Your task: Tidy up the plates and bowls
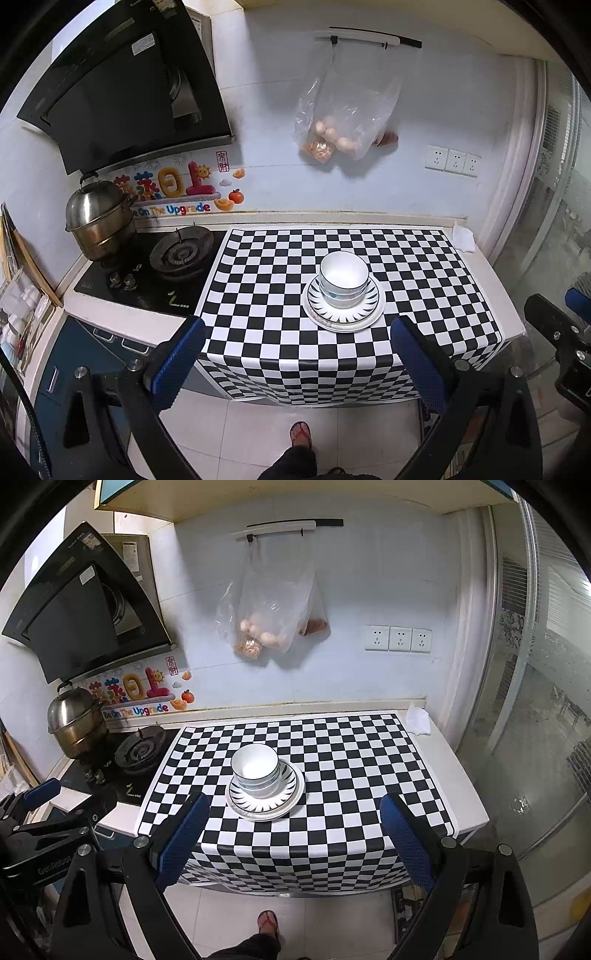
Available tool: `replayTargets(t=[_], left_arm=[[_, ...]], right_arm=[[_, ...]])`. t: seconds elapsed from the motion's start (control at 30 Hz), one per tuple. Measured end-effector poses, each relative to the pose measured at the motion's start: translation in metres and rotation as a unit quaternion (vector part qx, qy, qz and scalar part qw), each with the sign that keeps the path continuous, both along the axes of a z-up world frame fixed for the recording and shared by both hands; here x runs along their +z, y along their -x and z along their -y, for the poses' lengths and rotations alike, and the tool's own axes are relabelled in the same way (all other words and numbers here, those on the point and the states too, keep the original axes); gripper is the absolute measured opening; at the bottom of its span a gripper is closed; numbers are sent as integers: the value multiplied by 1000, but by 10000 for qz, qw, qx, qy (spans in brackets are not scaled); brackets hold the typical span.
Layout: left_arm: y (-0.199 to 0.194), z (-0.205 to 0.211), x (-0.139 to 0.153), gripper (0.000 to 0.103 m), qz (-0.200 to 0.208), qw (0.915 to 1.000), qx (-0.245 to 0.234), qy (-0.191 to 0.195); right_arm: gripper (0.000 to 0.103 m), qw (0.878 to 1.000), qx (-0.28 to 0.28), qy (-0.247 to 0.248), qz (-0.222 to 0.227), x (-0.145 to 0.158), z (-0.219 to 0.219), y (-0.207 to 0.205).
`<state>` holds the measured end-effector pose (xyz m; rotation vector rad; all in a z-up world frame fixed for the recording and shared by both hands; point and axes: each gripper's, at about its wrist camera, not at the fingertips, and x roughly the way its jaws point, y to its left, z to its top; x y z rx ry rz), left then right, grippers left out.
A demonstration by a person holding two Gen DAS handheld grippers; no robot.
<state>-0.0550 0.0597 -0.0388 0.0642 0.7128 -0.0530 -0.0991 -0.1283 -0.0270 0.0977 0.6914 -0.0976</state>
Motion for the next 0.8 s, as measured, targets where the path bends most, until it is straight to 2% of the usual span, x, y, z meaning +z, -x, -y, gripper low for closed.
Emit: replayTargets(t=[0.8], left_arm=[[5, -18, 6, 102, 41, 9999, 135, 48]], right_arm=[[96, 9999, -28, 94, 45, -3, -16, 5]])
